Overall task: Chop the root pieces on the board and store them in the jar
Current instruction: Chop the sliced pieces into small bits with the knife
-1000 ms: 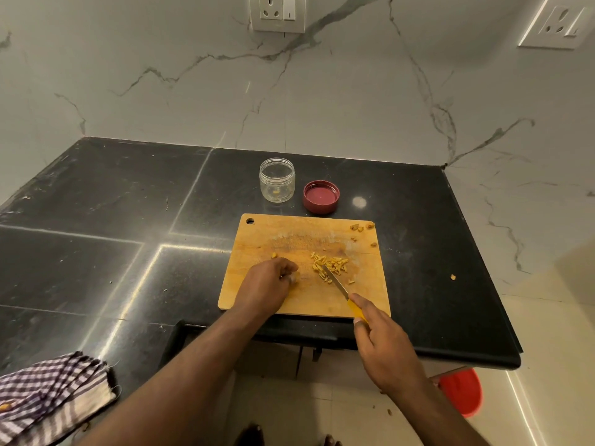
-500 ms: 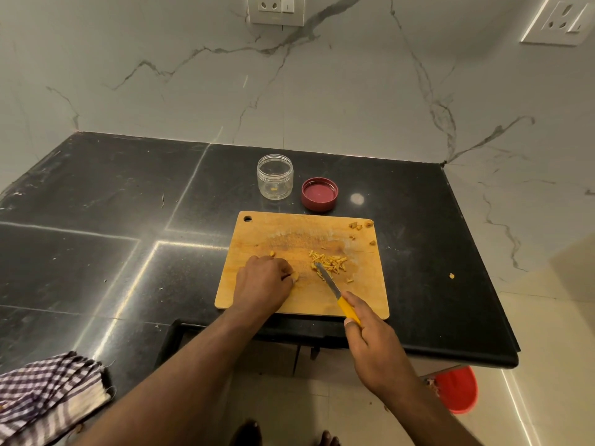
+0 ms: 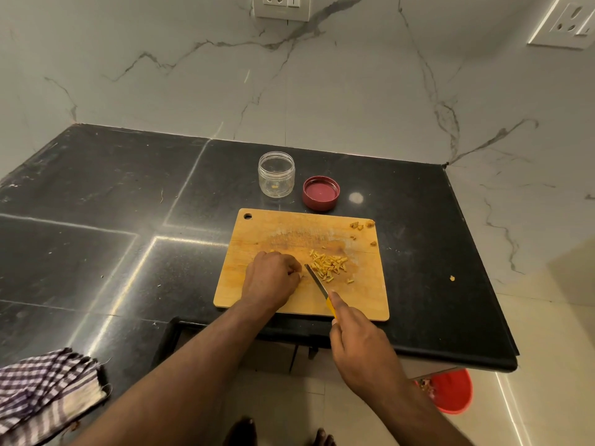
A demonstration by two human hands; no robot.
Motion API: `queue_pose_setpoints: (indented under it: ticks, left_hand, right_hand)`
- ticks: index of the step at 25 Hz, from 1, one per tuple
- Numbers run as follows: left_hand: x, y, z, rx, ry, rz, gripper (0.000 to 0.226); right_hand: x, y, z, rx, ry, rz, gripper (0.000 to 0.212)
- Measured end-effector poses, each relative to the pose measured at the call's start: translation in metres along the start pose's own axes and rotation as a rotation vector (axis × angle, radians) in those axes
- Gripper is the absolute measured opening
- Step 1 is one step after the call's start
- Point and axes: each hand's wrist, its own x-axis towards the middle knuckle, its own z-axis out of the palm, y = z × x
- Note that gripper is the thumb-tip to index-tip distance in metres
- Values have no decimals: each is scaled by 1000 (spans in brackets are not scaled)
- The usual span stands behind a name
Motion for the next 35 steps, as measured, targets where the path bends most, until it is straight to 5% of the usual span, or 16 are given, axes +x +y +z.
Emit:
queue_pose_setpoints:
  ticks: [35]
  left_hand:
    - [2,-3,2,-40,-13,-85,15]
  right_hand:
    - [12,-16,13,-139,-34,-56,53]
